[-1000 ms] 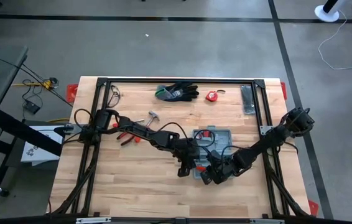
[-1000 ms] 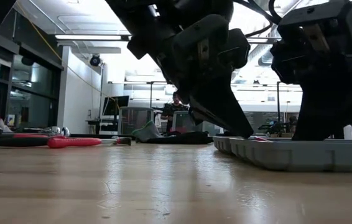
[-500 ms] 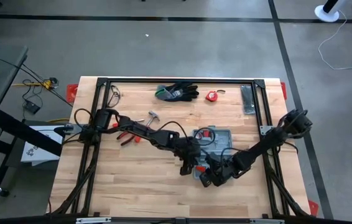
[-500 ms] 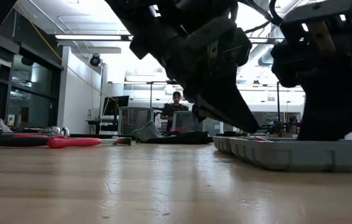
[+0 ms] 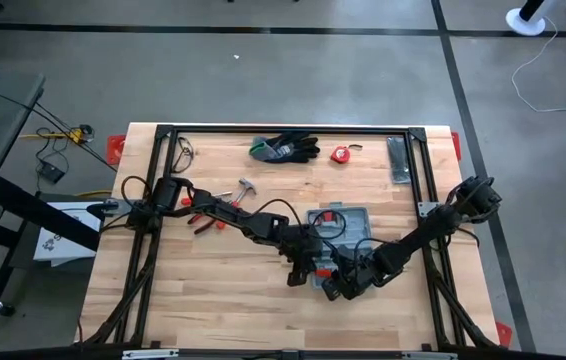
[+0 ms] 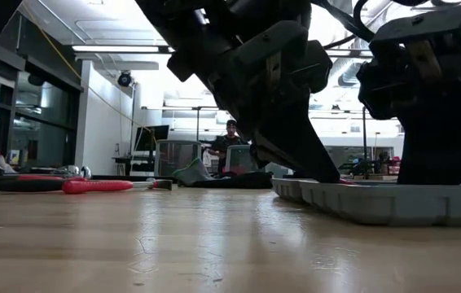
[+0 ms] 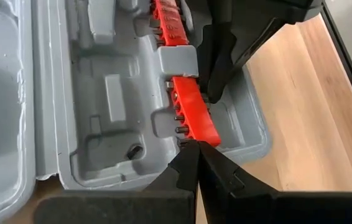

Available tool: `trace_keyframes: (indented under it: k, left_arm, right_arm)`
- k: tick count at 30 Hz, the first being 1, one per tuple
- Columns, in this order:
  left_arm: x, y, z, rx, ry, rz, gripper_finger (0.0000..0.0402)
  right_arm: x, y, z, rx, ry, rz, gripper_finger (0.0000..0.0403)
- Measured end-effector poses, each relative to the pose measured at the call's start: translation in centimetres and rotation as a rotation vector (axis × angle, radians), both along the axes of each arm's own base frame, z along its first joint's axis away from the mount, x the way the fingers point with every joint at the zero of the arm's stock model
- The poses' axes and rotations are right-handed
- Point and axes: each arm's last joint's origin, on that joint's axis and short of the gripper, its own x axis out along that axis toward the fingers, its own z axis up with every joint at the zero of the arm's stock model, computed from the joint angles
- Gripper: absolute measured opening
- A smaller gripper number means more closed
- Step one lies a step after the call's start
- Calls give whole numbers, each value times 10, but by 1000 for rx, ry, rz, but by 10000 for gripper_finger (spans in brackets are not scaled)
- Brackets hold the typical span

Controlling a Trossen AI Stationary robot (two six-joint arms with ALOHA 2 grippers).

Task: Prefit tool cases
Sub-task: Put the screwdriver bit set into the gray tool case

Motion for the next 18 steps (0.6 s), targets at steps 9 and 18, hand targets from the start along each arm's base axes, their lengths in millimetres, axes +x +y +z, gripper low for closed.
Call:
trace_keyframes:
  k: [9,18]
  left_arm:
    - [-1,1,5,-8,1,-5,0]
    - [-2,-8,15,2,-51,-20,0]
  right_arm:
    - [-1,-1,0,-9,4,-3,0]
    - [-1,-1,0,-13,3,-5,0]
